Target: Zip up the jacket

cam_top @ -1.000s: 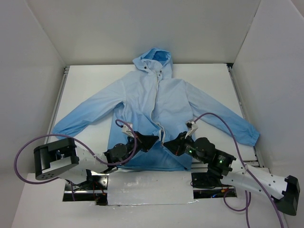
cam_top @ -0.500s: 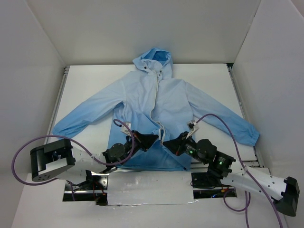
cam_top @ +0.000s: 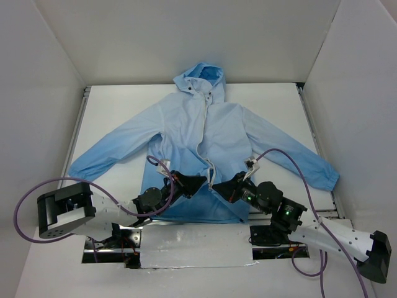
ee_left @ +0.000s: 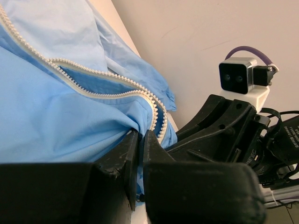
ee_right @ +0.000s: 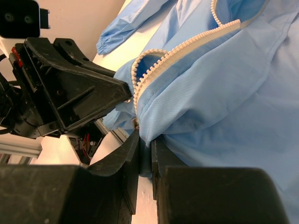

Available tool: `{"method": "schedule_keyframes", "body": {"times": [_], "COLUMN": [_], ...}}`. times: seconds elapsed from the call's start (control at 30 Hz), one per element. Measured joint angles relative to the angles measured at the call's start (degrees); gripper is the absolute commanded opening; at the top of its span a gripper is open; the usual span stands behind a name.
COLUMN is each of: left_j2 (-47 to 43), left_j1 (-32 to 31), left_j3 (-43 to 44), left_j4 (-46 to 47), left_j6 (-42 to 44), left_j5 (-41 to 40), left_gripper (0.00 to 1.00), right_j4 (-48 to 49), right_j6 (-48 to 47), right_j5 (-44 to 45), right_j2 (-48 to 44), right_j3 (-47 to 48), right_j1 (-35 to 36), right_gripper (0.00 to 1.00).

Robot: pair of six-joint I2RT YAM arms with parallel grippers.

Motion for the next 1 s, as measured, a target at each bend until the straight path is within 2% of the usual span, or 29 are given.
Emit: {"method": "schedule_keyframes", "body": {"times": [1.0], "left_j2": [-1.05], "left_j1": [0.0], "left_j3": [-0.92], "left_j4": [0.04], "left_j6": [-0.02], "left_j5": [0.37], "left_gripper": [0.0], "right_j4": [2.89], "right_j6": [0.39], "right_j5": [-3.61], "right_j2": [-0.57], "right_j3": [-1.84], "right_j1": [-1.49], "right_gripper": [0.0]}}
